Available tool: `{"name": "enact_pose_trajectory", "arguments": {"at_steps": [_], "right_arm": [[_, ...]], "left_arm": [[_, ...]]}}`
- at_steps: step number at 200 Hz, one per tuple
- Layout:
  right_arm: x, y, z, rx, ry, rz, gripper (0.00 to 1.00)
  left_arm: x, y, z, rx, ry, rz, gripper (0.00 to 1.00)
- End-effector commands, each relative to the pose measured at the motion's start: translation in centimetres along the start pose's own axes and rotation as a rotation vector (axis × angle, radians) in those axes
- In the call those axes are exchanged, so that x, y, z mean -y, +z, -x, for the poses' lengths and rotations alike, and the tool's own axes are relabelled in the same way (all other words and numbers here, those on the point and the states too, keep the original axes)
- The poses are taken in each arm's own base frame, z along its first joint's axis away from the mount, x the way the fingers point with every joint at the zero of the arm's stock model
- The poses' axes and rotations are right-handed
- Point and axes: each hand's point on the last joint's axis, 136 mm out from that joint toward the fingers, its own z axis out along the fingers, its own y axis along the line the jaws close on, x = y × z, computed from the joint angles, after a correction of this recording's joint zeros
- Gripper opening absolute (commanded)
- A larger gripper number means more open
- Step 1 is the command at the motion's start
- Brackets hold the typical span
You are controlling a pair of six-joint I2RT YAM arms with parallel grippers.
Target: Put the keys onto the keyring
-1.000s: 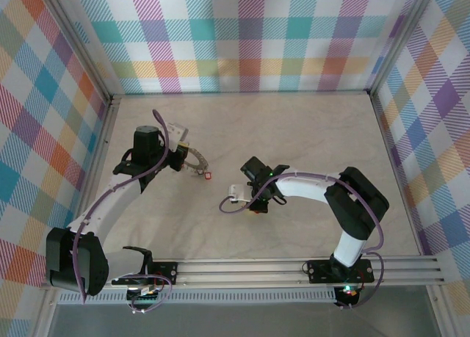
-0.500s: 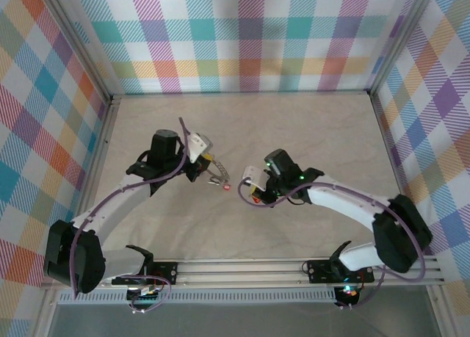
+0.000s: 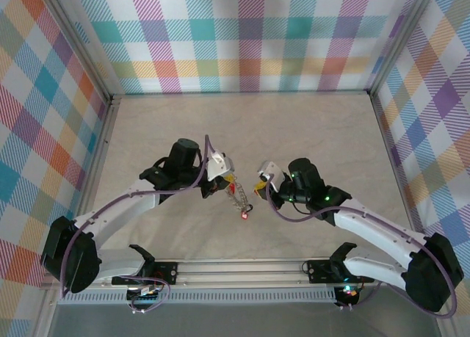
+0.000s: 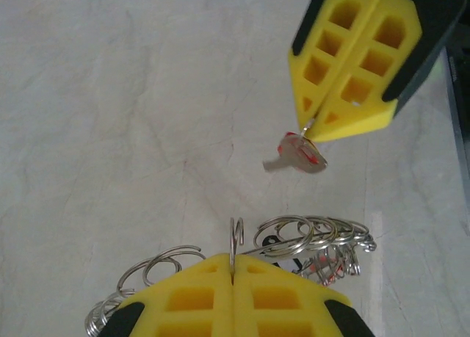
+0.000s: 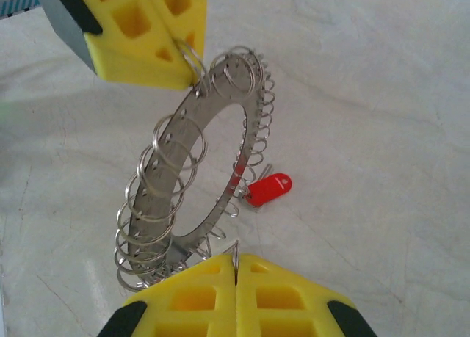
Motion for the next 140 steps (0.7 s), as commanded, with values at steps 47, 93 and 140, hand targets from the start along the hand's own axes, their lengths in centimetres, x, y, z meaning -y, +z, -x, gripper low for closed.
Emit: {"name": "enact_pose_trajectory", "arguments": {"at_steps": [47, 93, 140], "right_arm": [[-0.3, 0.4, 1.8, 0.025, -0.179, 0.034, 0.00], [-0.9, 1.9, 3.3, 0.073, -0.170, 0.082, 0.00], [-1.7, 2.5, 4.6, 0.099, -0.158, 0.118, 0.00]], "left_arm": [[1.4, -0.1, 0.7, 0.025, 0.087, -0.018, 0.00], [1.1, 0.2, 0.1, -0.004, 0.083, -0.010, 0.00], [0.6, 0.5, -0.5, -0.043, 0.067, 0.002, 0.00]]}}
